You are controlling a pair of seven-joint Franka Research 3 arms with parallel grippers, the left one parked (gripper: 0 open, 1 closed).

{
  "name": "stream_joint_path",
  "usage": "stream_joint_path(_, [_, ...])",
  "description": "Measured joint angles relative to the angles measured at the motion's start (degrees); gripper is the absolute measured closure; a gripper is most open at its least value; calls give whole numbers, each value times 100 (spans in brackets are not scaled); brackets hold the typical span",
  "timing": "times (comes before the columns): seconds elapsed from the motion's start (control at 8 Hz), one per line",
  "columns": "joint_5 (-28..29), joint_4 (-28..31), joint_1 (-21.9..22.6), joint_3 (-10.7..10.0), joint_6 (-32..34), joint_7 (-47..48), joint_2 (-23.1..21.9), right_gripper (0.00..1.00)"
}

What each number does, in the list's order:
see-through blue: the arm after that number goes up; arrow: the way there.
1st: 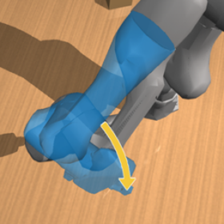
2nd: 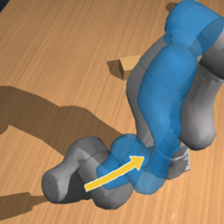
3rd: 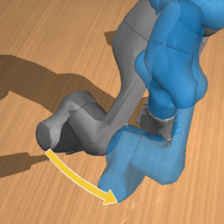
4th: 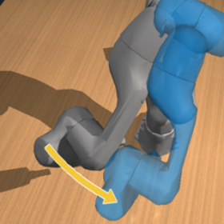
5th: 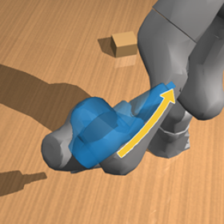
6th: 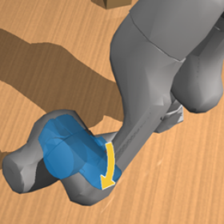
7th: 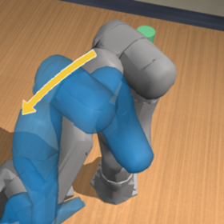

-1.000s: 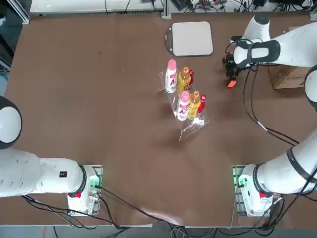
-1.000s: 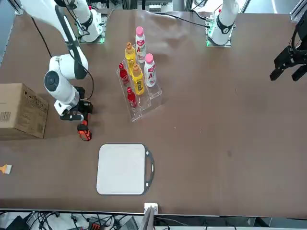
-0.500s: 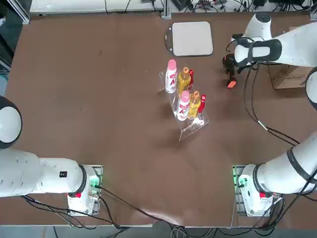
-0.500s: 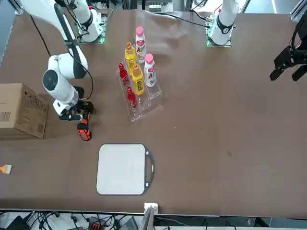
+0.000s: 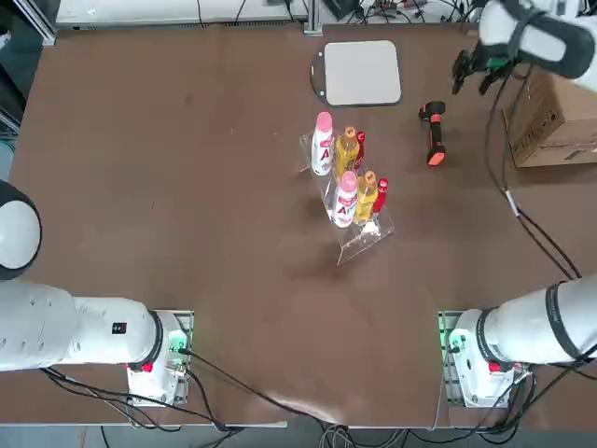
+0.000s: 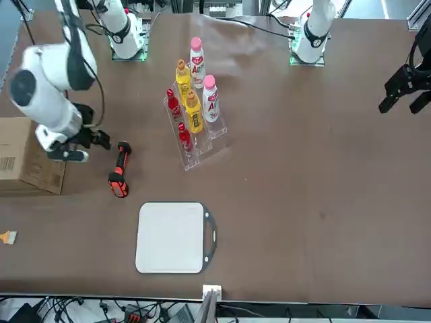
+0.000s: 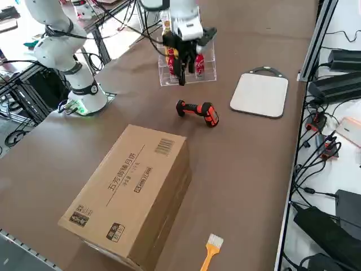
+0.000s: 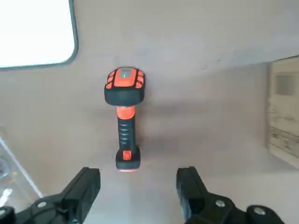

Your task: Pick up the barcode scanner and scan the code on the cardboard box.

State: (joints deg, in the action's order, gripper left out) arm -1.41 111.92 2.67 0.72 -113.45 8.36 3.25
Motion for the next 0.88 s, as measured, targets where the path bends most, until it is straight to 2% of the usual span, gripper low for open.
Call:
stream_joint_path(0.38, [0,-1609,-315,-19,1585,-15,-76,0])
stream_joint_path(0.62, [382,-2153,-450,-39,2061,-16,-55,0])
stream_joint_path(0.88, [499,-2403,-565,-44,2215,-36,9,0])
